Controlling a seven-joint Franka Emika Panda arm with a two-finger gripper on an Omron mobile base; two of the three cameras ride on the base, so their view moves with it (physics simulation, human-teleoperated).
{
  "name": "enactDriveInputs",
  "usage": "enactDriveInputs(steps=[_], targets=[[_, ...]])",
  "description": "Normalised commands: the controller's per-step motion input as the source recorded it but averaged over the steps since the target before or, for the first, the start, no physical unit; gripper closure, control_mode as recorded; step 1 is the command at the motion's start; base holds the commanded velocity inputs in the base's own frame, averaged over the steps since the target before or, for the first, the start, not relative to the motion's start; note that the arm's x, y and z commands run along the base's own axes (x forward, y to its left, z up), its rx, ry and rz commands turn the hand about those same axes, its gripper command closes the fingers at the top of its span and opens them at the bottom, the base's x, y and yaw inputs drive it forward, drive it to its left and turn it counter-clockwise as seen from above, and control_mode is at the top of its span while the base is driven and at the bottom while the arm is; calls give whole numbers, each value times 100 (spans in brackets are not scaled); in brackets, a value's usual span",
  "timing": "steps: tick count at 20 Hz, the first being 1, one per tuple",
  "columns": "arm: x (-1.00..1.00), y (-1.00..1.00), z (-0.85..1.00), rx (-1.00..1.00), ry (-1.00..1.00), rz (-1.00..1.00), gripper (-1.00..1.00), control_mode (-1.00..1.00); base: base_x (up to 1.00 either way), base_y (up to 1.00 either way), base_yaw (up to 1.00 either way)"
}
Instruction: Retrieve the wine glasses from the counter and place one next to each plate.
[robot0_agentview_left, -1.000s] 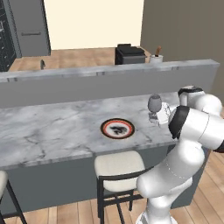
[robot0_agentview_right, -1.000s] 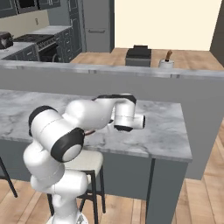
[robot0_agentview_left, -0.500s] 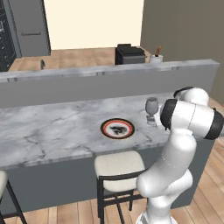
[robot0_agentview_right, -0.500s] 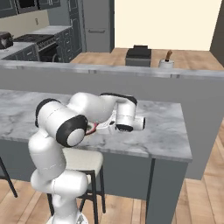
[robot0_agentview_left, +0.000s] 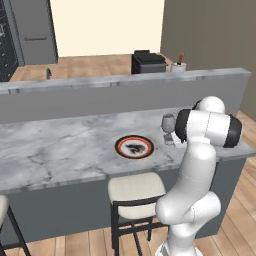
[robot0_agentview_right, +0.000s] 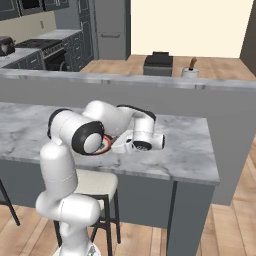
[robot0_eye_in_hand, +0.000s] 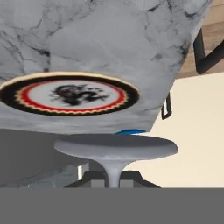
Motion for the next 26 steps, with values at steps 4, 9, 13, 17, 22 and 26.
enactDriveInputs(steps=[4, 9, 13, 17, 22, 26], targets=[[36, 3, -26, 0, 3, 0, 100, -100, 0, 0, 0], [27, 1, -23, 0, 0, 0, 100, -100, 0, 0, 0], [19, 0, -18, 0, 0, 0, 100, -100, 0, 0, 0], [19, 0, -21, 0, 0, 0, 100, -100, 0, 0, 0], [20, 0, -24, 0, 0, 0, 100, -100, 0, 0, 0], [28, 1, -27, 0, 0, 0, 100, -100, 0, 0, 0]])
